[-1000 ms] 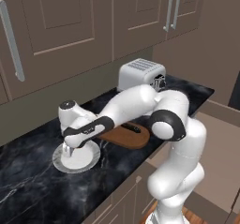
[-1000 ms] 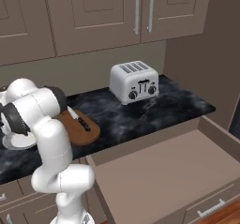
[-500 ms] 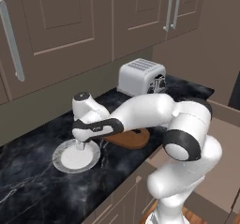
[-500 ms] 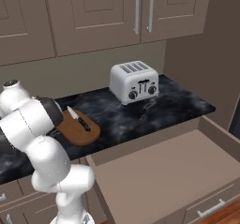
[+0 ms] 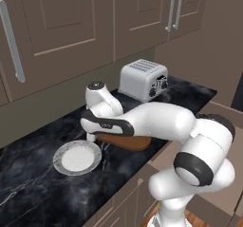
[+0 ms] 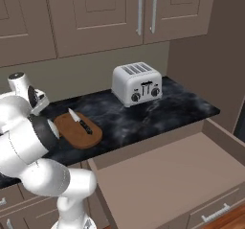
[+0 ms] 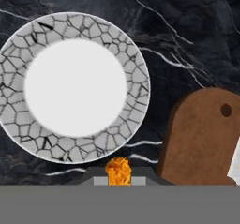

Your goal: Pick up the knife from the drawer and place it on the cutting board. Then place the meat from the plate to the cutting board.

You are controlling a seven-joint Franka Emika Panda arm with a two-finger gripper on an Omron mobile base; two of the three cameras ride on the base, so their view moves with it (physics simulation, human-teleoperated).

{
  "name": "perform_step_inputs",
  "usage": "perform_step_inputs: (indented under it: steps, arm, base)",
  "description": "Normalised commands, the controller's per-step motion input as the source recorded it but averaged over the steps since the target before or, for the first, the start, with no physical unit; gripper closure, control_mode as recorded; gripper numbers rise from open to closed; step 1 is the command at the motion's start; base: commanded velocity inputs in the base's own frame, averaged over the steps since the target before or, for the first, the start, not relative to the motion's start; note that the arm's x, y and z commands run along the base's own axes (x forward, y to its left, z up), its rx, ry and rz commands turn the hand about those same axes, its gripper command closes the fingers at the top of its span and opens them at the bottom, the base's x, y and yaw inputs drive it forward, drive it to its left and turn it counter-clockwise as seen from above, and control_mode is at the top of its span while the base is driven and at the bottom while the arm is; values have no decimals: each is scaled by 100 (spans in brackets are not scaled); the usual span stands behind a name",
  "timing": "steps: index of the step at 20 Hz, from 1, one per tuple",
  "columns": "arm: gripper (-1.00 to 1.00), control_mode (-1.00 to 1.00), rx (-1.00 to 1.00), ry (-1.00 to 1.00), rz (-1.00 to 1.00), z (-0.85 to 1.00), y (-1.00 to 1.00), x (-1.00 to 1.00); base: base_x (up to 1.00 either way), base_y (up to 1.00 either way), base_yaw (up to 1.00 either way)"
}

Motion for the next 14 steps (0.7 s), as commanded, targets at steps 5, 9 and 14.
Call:
perform_step_inputs:
  steps: [5,9,14]
  arm:
    - [100,-100,0,-13,-21,0,-38,0]
    - [100,-100,0,-11,-24,0,-42,0]
    - [100,-100,2,-5,-21,4,-35,0]
  base:
    - [0,0,0]
    - [0,0,0]
    - [0,0,0]
